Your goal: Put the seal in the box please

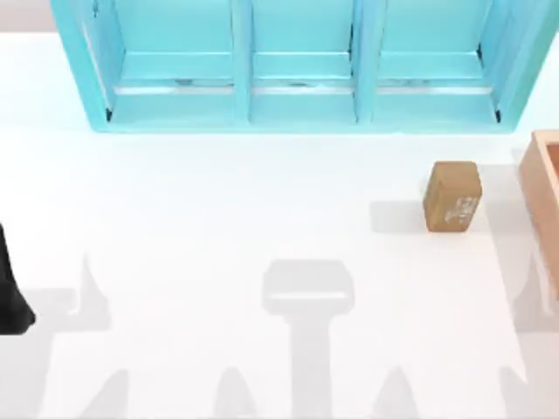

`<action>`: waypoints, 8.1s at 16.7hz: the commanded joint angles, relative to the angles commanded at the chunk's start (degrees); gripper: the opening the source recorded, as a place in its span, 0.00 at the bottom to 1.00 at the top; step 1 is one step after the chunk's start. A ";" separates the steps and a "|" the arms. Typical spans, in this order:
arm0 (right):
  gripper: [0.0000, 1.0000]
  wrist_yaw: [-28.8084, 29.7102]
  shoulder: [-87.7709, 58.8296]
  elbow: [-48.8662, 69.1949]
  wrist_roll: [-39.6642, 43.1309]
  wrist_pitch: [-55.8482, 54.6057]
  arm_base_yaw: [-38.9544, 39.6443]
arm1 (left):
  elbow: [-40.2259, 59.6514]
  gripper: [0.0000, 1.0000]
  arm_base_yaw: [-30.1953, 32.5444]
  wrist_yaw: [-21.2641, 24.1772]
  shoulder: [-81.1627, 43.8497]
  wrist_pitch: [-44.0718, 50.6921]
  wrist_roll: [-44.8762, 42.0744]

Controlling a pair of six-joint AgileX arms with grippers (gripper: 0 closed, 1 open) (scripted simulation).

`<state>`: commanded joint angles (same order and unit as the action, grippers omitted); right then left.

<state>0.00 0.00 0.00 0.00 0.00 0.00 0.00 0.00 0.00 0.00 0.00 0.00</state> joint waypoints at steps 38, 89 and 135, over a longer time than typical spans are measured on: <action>1.00 -0.11 -127.37 118.37 -18.22 81.00 17.09 | 0.00 1.00 0.00 0.00 0.00 0.00 0.00; 0.00 -0.02 -127.45 118.11 -18.37 80.69 16.99 | 0.00 1.00 0.00 0.00 0.00 0.00 0.00; 0.75 -0.04 -102.96 78.18 16.91 65.14 -17.69 | 0.00 1.00 0.00 0.00 0.00 0.00 0.00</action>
<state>-0.04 -102.96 78.18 16.91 65.14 -17.69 0.00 0.00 0.00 0.00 0.00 0.00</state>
